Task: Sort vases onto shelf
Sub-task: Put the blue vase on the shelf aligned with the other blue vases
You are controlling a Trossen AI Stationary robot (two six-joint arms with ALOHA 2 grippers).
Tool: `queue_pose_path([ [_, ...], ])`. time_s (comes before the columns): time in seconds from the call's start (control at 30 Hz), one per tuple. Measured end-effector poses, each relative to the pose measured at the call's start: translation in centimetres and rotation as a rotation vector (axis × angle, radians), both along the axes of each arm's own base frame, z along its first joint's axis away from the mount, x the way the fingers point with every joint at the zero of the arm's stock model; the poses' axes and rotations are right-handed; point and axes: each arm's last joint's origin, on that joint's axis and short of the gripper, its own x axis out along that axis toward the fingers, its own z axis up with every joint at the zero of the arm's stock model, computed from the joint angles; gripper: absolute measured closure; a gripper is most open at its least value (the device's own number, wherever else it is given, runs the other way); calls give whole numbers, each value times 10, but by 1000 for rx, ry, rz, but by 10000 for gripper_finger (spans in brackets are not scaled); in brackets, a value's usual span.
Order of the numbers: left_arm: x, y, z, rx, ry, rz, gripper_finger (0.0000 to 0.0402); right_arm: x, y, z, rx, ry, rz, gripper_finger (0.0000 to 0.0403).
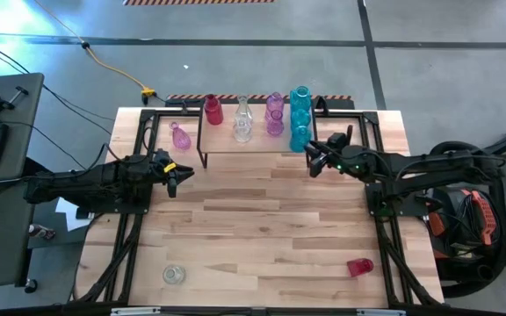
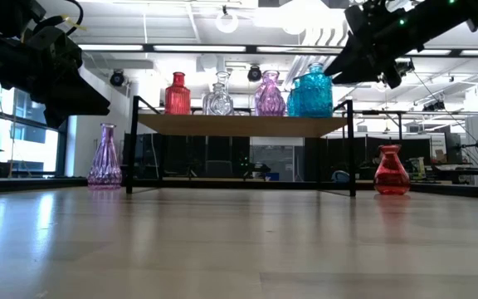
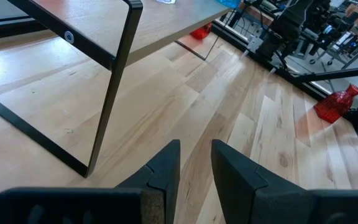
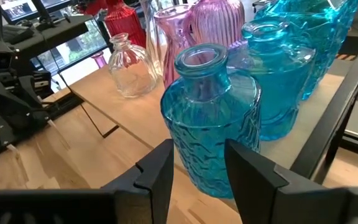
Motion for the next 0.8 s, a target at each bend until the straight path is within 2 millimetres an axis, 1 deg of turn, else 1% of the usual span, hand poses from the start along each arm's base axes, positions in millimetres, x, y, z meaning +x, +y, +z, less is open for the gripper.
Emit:
queue_pose_path([
  [0.23,0,0,0,0,0,0,319,0,-1,0,-14,-4,-41,267],
  [0.53,0,0,0,0,0,0,319,1,2,4,13,-46,-11,267],
  [0.7,0,0,0,0,0,0,319,1,4,6,11,-15,-11,267],
  [0.8,0,0,0,0,0,0,319,0,4,7,49,-12,-26,267],
])
